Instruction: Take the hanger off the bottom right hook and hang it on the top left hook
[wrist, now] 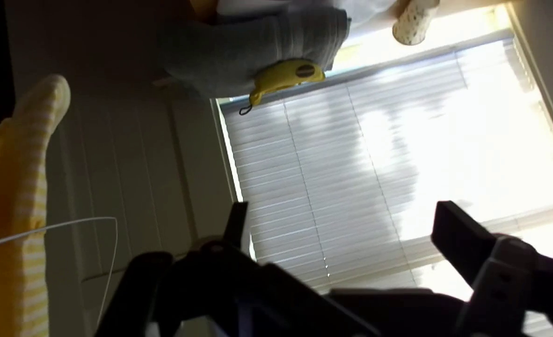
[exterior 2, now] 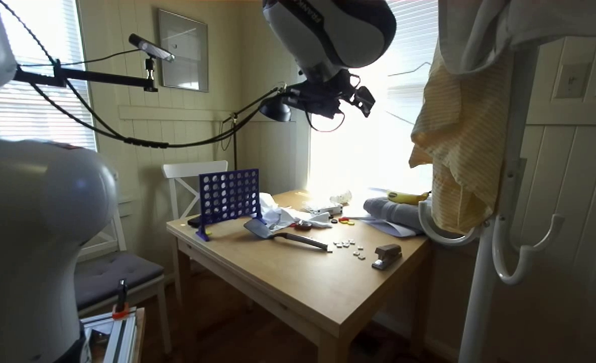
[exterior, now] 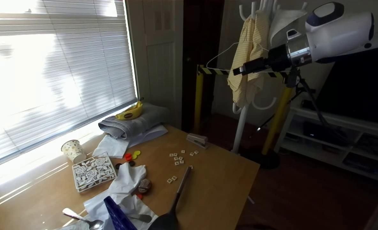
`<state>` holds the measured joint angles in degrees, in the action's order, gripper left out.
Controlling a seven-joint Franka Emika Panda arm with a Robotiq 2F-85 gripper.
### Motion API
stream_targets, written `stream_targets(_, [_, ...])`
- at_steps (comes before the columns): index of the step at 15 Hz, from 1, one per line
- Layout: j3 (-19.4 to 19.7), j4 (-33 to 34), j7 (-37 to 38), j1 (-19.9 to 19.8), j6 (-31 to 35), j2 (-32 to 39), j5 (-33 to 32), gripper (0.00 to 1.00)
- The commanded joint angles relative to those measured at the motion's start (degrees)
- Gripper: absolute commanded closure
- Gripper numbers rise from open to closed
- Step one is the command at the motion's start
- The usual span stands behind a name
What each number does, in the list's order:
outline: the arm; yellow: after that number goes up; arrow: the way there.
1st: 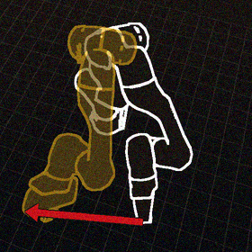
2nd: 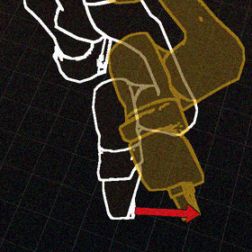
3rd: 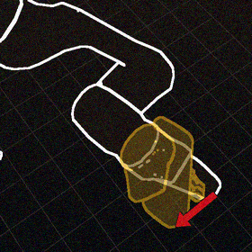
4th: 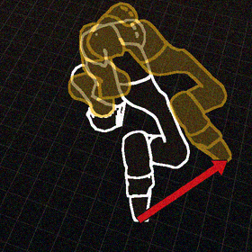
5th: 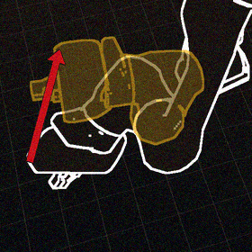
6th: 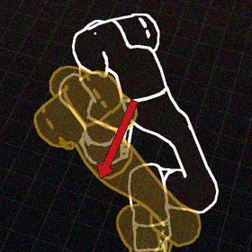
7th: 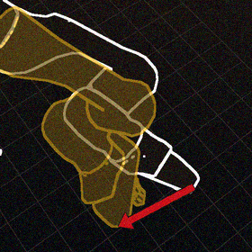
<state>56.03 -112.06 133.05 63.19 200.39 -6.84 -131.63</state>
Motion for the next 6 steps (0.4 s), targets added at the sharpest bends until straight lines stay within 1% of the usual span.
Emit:
stream_targets(1, [-7.6, 6.1, 9.3, -5.6, 4.5, 6.7, -12.3, 0.0])
stream_targets(3, [-10.3, 8.4, 15.8, -5.0, 5.2, 7.5, -20.7, 0.0])
stream_targets(4, [-10.3, 9.3, 8.7, -6.1, 5.5, 9.9, -13.9, 0.0])
stream_targets(5, [-8.9, 5.0, 9.9, -4.2, 2.6, 5.9, -14.1, 0.0])
stream_targets(6, [-9.2, 5.5, 9.6, -4.2, 2.6, 6.5, -13.4, 0.0])
